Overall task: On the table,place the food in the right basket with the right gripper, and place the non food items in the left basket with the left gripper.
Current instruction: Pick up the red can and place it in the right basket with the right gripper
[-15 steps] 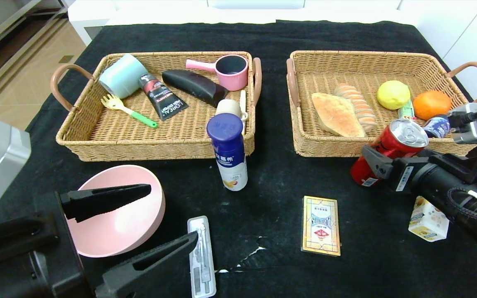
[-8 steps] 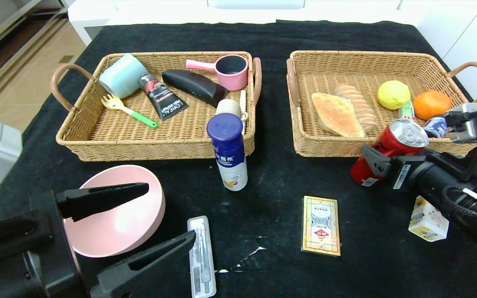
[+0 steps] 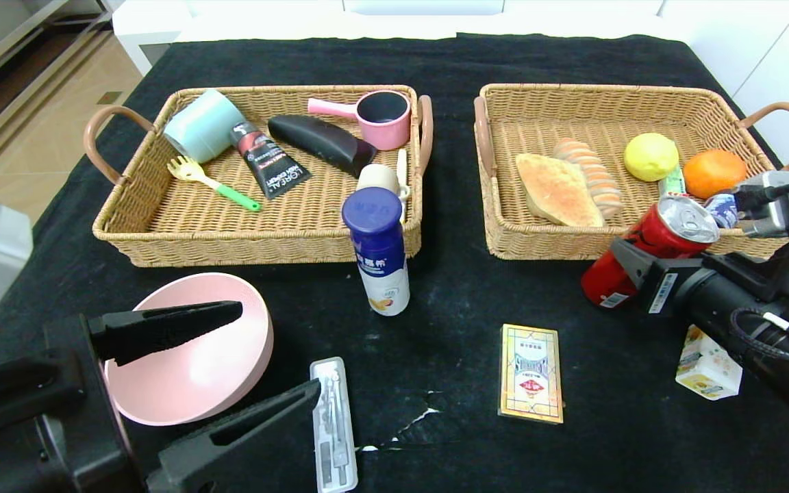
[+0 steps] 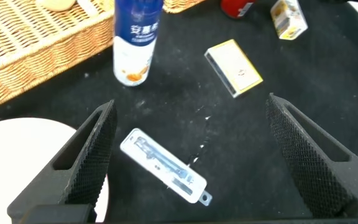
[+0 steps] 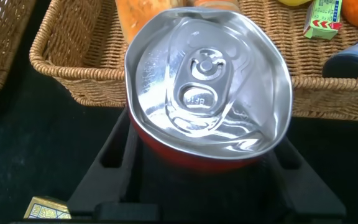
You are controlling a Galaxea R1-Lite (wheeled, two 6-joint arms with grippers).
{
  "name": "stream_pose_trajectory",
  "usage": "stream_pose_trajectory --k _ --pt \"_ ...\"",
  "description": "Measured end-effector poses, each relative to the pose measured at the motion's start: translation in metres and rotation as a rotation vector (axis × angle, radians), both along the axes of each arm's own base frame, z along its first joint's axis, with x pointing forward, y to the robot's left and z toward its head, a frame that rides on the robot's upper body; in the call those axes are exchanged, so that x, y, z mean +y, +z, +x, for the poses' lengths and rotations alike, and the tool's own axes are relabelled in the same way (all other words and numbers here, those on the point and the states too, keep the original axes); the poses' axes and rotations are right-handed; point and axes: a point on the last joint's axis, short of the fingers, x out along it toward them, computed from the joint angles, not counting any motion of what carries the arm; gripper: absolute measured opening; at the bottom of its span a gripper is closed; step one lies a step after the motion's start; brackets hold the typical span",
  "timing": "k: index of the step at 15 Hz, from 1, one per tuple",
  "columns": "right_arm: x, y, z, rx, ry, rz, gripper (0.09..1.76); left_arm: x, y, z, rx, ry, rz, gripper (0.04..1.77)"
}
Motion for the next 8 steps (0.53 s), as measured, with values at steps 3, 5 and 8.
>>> stream_pose_trajectory --k 3,5,8 --pt "0.0001 -0.0007 0.0001 0.002 0.0 -0.002 1.0 0.0002 -0.0002 -0.0001 0.0 0.002 0.001 1.72" --pt "0.0001 -0.0009 0.0002 0.003 0.0 -0.003 1.0 0.0002 -0.0002 -0.0001 0.0 0.002 0.001 1.72" --pt "0.0002 -0.0013 -0.0001 0.004 0.002 -0.004 1.0 0.0002 -0.0004 -0.0001 0.0 0.002 0.002 1.72"
